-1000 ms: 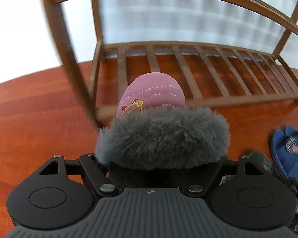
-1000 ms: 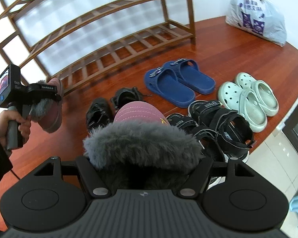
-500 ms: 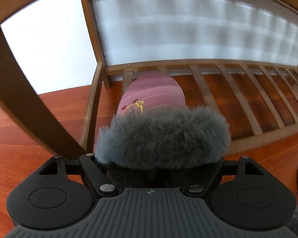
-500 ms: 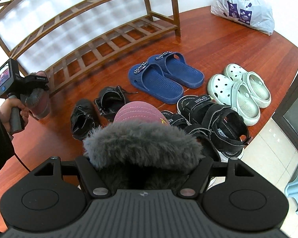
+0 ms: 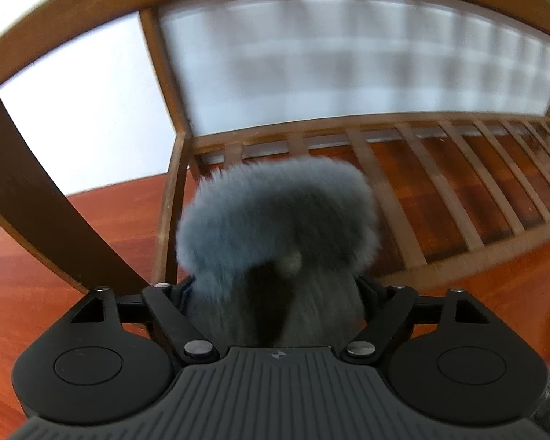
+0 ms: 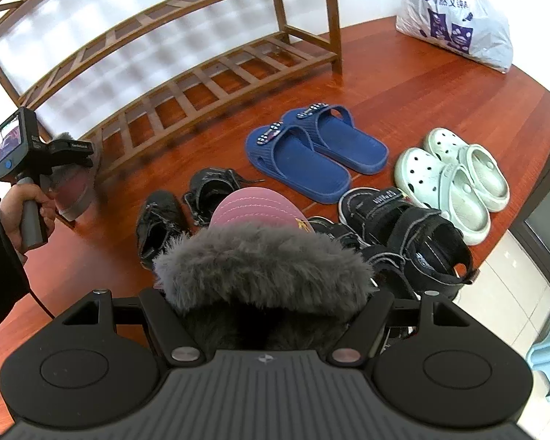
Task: Organize scattered shoes
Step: 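Lower the pink slipper onto the rack's bottom shelf and open the left tool, then lower the second pink slipper beside the first on the shelf with the right tool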
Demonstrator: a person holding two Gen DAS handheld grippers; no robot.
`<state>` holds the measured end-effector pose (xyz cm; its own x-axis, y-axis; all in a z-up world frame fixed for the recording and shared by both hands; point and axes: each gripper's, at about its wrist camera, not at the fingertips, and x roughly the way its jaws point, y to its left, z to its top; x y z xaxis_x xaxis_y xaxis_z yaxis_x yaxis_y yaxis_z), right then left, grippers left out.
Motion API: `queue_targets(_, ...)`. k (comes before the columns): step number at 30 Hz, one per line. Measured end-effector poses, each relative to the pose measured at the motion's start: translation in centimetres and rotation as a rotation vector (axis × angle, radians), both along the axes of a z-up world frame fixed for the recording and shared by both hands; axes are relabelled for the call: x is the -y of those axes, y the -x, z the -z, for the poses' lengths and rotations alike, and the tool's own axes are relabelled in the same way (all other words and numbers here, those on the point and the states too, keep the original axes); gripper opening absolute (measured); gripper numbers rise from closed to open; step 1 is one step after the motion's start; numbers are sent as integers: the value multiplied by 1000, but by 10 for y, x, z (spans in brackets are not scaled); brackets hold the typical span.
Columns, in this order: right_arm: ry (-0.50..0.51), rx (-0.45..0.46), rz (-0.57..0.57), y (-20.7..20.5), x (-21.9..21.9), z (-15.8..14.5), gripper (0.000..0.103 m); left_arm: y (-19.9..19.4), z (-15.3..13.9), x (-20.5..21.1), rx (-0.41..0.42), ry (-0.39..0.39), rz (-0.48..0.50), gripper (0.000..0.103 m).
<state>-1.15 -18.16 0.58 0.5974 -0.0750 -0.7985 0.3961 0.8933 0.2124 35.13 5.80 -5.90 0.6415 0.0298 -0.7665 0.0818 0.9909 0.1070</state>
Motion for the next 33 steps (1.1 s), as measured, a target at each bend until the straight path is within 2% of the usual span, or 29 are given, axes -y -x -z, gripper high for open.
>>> queue_targets(1,1,2,-5,-1,-1,0,76,4,-2,0,4,-6,12,94)
queue_targets(8,17,17,-49,-9,-5,-2,76,34,-17,-13,2,19,53,94)
queue_targets(19,55,40,-149,-37,-13,-3,76,112,-56,-55,-23,99,58,94)
queue_targets(33,66,88,-294,-83,-38,-10,76,199,-84,-108,-60,197,-45,95)
